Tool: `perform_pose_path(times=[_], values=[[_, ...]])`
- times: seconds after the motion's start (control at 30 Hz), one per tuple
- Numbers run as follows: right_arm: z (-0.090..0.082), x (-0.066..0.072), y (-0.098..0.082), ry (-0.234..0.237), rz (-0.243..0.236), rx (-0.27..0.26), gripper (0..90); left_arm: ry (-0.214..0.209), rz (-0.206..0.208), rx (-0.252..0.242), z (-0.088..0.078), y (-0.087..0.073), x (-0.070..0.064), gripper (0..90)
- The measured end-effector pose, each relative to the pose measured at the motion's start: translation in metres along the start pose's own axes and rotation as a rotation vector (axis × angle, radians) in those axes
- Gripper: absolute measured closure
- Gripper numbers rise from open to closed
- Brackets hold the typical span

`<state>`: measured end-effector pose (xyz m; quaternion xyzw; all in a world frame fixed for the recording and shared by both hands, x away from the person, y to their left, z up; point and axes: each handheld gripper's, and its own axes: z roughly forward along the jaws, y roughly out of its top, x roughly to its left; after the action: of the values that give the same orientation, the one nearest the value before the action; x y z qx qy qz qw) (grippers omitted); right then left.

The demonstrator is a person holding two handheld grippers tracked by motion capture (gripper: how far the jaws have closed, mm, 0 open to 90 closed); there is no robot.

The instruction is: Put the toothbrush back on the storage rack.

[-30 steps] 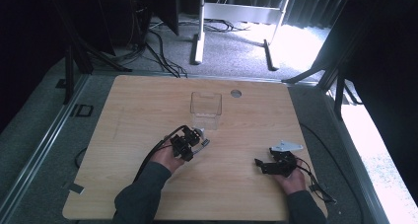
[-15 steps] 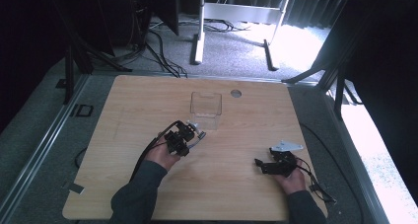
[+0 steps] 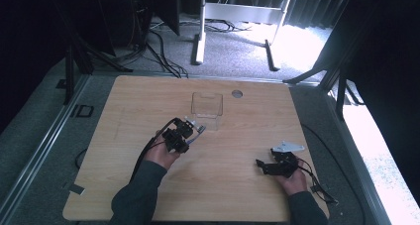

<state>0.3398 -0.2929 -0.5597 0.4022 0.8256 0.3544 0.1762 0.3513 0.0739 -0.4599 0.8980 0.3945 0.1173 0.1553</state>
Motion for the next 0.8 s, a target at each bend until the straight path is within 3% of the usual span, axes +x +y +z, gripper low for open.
perform_pose_path(times=[0.13,0.8], values=[[0.0,0.0,0.0,0.001,0.002,0.0,18.7,0.018,-0.012,-0.039,-0.004,0.0,0.001,82.6],[0.0,0.0,0.0,0.001,0.004,0.0,18.7,0.053,-0.039,-0.134,-0.013,0.0,0.008,82.6]])
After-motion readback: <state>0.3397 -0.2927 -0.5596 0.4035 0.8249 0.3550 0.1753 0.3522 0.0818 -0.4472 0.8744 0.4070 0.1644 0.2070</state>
